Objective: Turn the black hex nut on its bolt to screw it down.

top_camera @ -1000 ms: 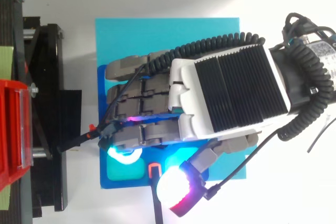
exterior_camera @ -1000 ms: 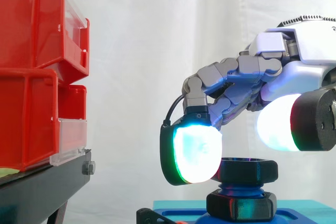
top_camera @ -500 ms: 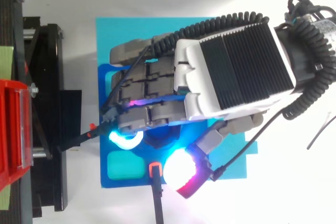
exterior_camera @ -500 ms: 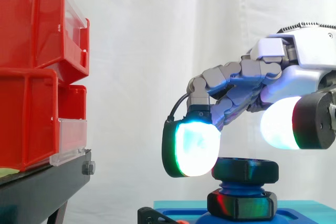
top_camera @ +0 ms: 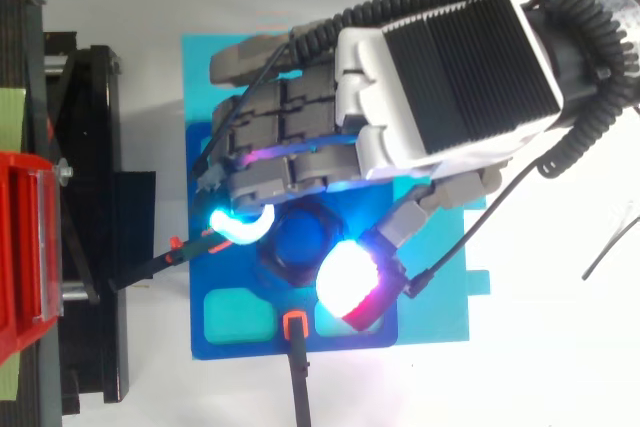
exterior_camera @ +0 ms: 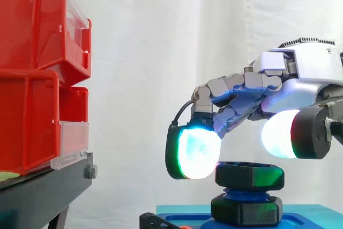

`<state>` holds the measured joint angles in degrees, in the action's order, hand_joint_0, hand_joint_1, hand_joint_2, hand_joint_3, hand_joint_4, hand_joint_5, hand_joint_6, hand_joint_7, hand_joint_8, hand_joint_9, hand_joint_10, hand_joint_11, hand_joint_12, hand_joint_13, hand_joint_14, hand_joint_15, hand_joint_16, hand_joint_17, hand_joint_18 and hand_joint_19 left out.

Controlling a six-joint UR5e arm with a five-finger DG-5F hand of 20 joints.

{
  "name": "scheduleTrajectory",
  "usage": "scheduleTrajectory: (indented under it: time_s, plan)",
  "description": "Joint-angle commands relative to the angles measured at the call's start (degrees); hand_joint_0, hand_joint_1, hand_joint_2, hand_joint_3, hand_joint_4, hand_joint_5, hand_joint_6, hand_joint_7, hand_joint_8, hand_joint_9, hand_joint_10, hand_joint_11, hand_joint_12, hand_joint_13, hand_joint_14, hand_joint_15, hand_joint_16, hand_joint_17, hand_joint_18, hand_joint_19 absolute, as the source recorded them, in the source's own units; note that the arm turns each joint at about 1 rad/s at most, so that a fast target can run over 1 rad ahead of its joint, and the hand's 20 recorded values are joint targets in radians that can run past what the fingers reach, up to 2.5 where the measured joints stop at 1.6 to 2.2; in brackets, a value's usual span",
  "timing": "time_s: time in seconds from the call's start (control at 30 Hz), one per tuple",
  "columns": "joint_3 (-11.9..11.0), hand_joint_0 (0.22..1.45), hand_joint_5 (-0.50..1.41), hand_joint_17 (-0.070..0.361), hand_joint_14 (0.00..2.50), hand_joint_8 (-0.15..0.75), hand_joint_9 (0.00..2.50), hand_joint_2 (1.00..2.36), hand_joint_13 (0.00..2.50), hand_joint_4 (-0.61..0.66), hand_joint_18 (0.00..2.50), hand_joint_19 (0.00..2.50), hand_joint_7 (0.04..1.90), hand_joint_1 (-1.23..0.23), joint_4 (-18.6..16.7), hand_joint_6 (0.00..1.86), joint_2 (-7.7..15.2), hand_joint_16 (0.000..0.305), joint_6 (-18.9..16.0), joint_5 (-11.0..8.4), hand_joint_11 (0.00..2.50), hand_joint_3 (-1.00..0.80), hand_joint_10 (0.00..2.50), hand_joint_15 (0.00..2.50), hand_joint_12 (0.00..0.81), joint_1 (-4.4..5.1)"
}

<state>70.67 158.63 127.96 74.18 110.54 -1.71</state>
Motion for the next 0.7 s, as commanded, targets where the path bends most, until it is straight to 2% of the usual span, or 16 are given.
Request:
scheduleTrajectory:
  time_s: [0.0,0.17,0.27,0.43,0.47,0.53,0.67]
  plan:
    - [0.00,0.50,-0.13,0.109,0.01,0.264,0.53,1.00,0.54,0.19,0.42,0.24,1.16,-0.43,-0.43,0.50,0.01,0.049,0.09,1.43,0.34,-0.50,0.01,0.22,0.325,-1.01]
    - [0.00,0.50,-0.13,0.109,0.01,0.266,0.53,1.00,0.54,0.20,0.42,0.24,1.15,-0.43,-1.48,0.50,0.01,0.049,0.00,2.57,0.34,-0.50,0.01,0.21,0.324,-1.89]
    - [0.00,0.50,-0.14,0.109,0.01,0.266,0.53,1.00,0.54,0.20,0.42,0.25,1.14,-0.43,-2.10,0.50,0.01,0.049,0.00,3.89,0.34,-0.50,0.01,0.21,0.324,-3.30]
    - [0.00,0.50,-0.14,0.110,0.01,0.265,0.53,1.00,0.54,0.20,0.42,0.24,1.12,-0.43,-2.63,0.50,0.01,0.049,-0.09,5.65,0.34,-0.50,0.01,0.21,0.324,-4.53]
    - [0.00,0.50,-0.14,0.110,0.01,0.266,0.53,1.00,0.54,0.20,0.42,0.24,1.12,-0.43,-2.89,0.50,0.01,0.049,-0.09,5.91,0.33,-0.50,0.01,0.20,0.324,-4.62]
    - [-0.18,0.50,-0.14,0.110,0.01,0.266,0.53,1.00,0.54,0.20,0.42,0.25,1.11,-0.42,-5.61,0.50,0.01,0.049,-0.71,5.91,0.34,-0.50,0.01,0.21,0.324,-3.91]
    - [-0.18,0.50,-0.14,0.110,0.01,0.266,0.53,1.00,0.54,0.20,0.42,0.25,1.10,-0.42,-7.11,0.50,0.01,0.049,-0.97,4.94,0.34,-0.50,0.01,0.22,0.327,-3.04]
